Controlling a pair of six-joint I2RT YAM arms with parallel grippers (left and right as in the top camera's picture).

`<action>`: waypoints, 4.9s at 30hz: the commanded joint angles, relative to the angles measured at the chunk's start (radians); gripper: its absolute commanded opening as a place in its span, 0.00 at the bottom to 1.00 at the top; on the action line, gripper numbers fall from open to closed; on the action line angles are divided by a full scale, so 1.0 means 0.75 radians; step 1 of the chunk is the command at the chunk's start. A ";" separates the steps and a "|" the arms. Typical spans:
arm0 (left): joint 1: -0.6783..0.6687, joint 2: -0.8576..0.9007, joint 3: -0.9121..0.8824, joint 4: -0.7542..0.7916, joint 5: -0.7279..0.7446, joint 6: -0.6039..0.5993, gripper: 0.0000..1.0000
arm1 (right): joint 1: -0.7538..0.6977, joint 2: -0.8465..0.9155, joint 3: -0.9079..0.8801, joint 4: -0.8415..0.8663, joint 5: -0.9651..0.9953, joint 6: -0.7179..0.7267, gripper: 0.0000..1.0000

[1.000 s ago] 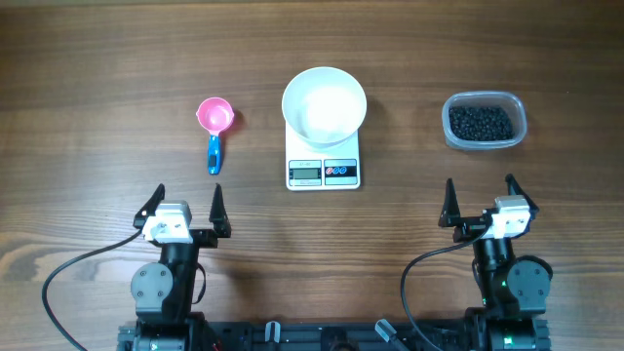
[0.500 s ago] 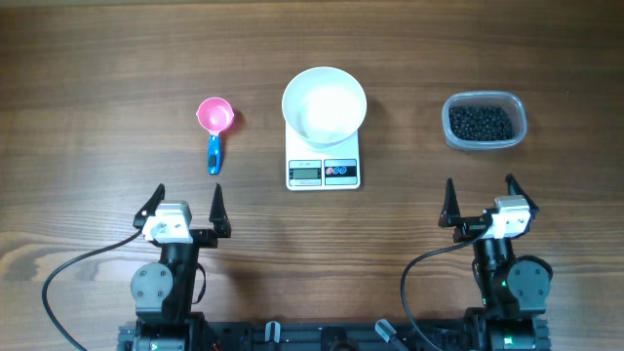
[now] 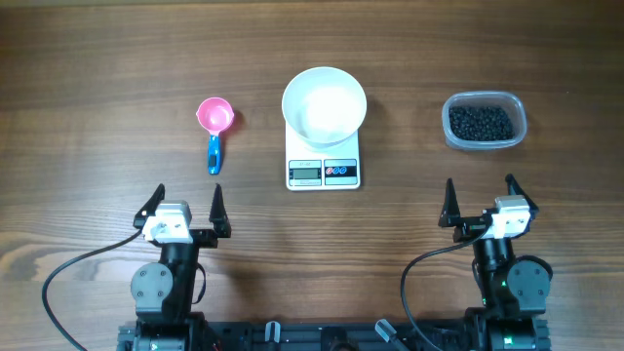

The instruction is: Scoop item into bowl and weigh 150g on scale

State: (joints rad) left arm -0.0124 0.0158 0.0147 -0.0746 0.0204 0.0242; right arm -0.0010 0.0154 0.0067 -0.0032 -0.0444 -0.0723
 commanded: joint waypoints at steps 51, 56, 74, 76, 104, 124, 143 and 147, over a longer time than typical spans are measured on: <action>-0.004 0.438 0.834 -0.539 0.085 -0.369 1.00 | 0.005 -0.006 -0.002 0.004 -0.011 -0.006 1.00; -0.004 0.973 1.339 -0.984 0.329 -0.352 1.00 | 0.005 -0.006 -0.002 0.005 -0.012 -0.006 1.00; -0.004 1.833 1.490 -1.152 0.571 -0.358 0.04 | 0.005 -0.006 -0.002 0.004 -0.011 -0.006 1.00; -0.004 1.831 1.490 -1.141 0.489 -0.358 0.12 | 0.005 -0.006 -0.002 0.005 -0.011 -0.006 1.00; -0.004 1.653 1.491 -1.017 0.278 -0.508 0.91 | 0.005 0.822 1.050 -0.630 -0.654 0.344 1.00; -0.026 1.771 1.490 -1.110 0.220 -0.547 0.10 | 0.203 1.714 1.425 -0.963 -0.912 0.573 0.04; -0.048 2.151 1.489 -0.829 0.019 -0.350 0.95 | 0.617 1.718 1.422 -0.952 -0.474 0.739 0.87; -0.048 2.219 1.489 -0.768 0.020 -0.350 0.95 | 0.617 1.718 1.422 -0.952 -0.474 0.738 0.88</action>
State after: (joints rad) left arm -0.0444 1.6375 1.1213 -0.6701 0.0490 -0.2794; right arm 0.4576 1.2972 1.0557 -0.7197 -0.4313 0.4675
